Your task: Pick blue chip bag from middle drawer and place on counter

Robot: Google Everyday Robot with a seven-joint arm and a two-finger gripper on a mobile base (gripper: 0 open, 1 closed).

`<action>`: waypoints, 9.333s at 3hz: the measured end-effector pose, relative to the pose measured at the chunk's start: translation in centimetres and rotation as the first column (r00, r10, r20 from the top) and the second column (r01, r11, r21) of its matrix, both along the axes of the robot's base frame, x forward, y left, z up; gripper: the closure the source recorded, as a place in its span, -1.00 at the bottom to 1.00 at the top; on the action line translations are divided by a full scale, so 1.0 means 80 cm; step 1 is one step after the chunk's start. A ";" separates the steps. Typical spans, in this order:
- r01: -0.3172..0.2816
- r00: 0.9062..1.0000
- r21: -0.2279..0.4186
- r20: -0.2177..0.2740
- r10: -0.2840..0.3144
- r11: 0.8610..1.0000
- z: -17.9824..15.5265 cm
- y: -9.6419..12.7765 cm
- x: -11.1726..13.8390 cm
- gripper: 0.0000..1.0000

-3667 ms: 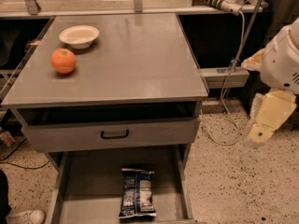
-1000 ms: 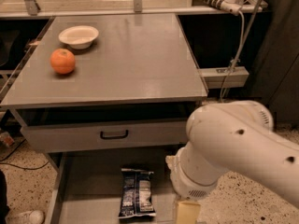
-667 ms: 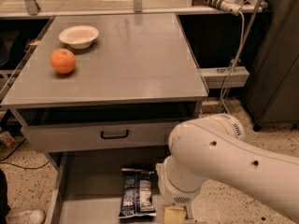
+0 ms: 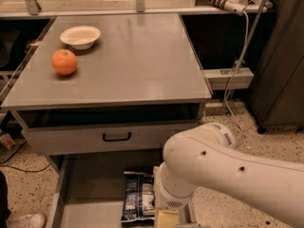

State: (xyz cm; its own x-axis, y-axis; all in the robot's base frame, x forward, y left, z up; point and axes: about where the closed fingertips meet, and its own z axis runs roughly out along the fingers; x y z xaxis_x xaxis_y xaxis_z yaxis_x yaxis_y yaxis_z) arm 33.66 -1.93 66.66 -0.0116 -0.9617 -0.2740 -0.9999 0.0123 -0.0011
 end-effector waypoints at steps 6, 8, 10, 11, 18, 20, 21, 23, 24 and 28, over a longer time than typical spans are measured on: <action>0.073 0.994 0.153 0.073 -0.085 0.986 -0.181 0.058 0.129 -1.00; 0.091 0.996 0.181 0.006 -0.093 0.979 -0.265 0.080 0.140 -1.00; 0.071 0.997 0.171 -0.001 -0.071 0.983 -0.276 0.084 0.136 -1.00; 0.061 0.998 0.183 0.006 -0.064 0.981 -0.292 0.089 0.147 -1.00; 0.120 0.993 0.203 -0.039 -0.114 0.972 -0.386 0.075 0.169 -0.15; 0.120 0.993 0.203 -0.039 -0.114 0.972 -0.386 0.075 0.169 0.78; 0.120 0.993 0.203 -0.039 -0.114 0.972 -0.386 0.075 0.169 1.00; 0.124 0.992 0.227 -0.010 -0.125 0.966 -0.363 0.071 0.168 1.00; 0.150 0.987 0.243 0.011 -0.157 0.958 -0.349 0.059 0.163 1.00; 0.200 0.974 0.170 0.072 -0.214 0.965 -0.215 0.011 0.143 1.00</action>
Offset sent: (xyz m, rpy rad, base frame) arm 0.0526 0.0666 -0.1129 0.0806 0.0046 -0.0996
